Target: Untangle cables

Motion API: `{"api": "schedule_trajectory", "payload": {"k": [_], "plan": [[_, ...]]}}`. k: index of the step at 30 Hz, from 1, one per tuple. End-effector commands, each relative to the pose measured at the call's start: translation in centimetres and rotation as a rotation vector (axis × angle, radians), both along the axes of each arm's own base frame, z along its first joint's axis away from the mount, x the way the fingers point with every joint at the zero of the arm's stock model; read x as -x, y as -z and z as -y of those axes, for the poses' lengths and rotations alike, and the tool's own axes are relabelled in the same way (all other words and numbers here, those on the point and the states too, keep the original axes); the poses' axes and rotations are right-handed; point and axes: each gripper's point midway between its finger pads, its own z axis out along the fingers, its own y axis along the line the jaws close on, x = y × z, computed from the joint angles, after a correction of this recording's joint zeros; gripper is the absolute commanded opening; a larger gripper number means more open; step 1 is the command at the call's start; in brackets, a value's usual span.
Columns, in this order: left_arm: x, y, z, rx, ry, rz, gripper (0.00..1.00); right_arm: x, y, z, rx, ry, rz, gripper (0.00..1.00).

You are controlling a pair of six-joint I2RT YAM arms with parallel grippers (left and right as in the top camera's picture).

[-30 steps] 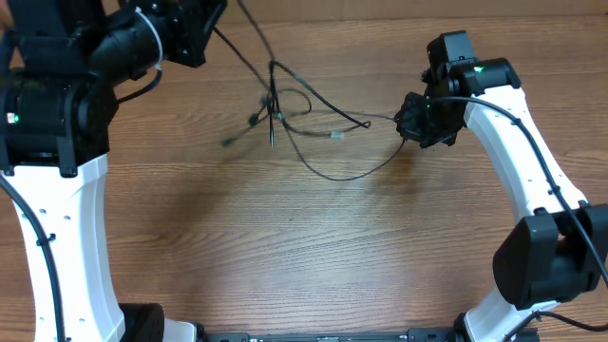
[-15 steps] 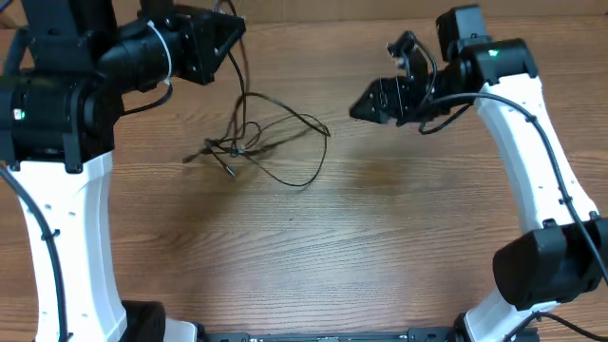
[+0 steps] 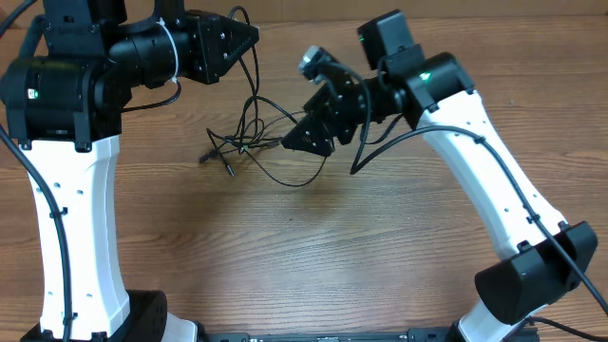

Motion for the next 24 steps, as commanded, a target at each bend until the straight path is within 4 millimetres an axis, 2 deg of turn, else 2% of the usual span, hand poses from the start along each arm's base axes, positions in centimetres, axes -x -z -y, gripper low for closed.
{"api": "schedule_trajectory", "payload": {"k": [1,3,5,6,8,9,11,12,16,17,21,24], "plan": [[1.1,-1.1,0.8,0.030,0.064,0.030,0.04,-1.9,0.8,-0.7,0.064,0.101,0.023,0.56],[0.7,-1.7,0.7,0.031,0.061,0.067,0.04,-3.3,2.1,-0.5,0.097,0.223,-0.058,0.28],[0.2,-2.5,0.0,0.033,0.042,0.112,0.04,-4.6,3.7,0.5,0.155,0.345,-0.117,0.08],[0.0,-2.9,-0.5,0.033,0.024,0.129,0.04,-5.4,4.4,1.7,0.201,0.451,-0.145,0.04],[-0.9,-3.6,-2.5,0.046,-0.047,0.144,0.04,-7.1,5.7,4.8,0.290,0.694,-0.198,0.04],[-1.4,-4.0,-3.7,0.048,-0.080,0.163,0.04,-8.1,6.5,7.7,0.345,0.899,-0.244,0.04],[-2.1,-4.5,-5.5,0.047,-0.126,0.183,0.04,-8.7,7.2,11.2,0.396,1.113,-0.289,0.04],[-2.5,-4.7,-7.0,0.043,-0.165,0.196,0.04,-9.0,7.6,14.3,0.433,1.258,-0.315,0.04],[-3.1,-4.8,-10.2,0.046,-0.253,0.196,0.04,-9.4,8.2,20.1,0.476,1.392,-0.372,0.04],[-3.2,-4.9,-11.1,0.048,-0.275,0.194,0.04,-9.4,8.3,21.1,0.481,1.411,-0.383,0.04],[-3.6,-5.3,-14.0,0.049,-0.352,0.209,0.04,-8.9,8.8,26.4,0.515,1.516,-0.457,0.04],[-3.8,-5.9,-15.2,0.054,-0.382,0.232,0.04,-8.6,9.0,28.7,0.540,1.530,-0.467,0.04]]}}
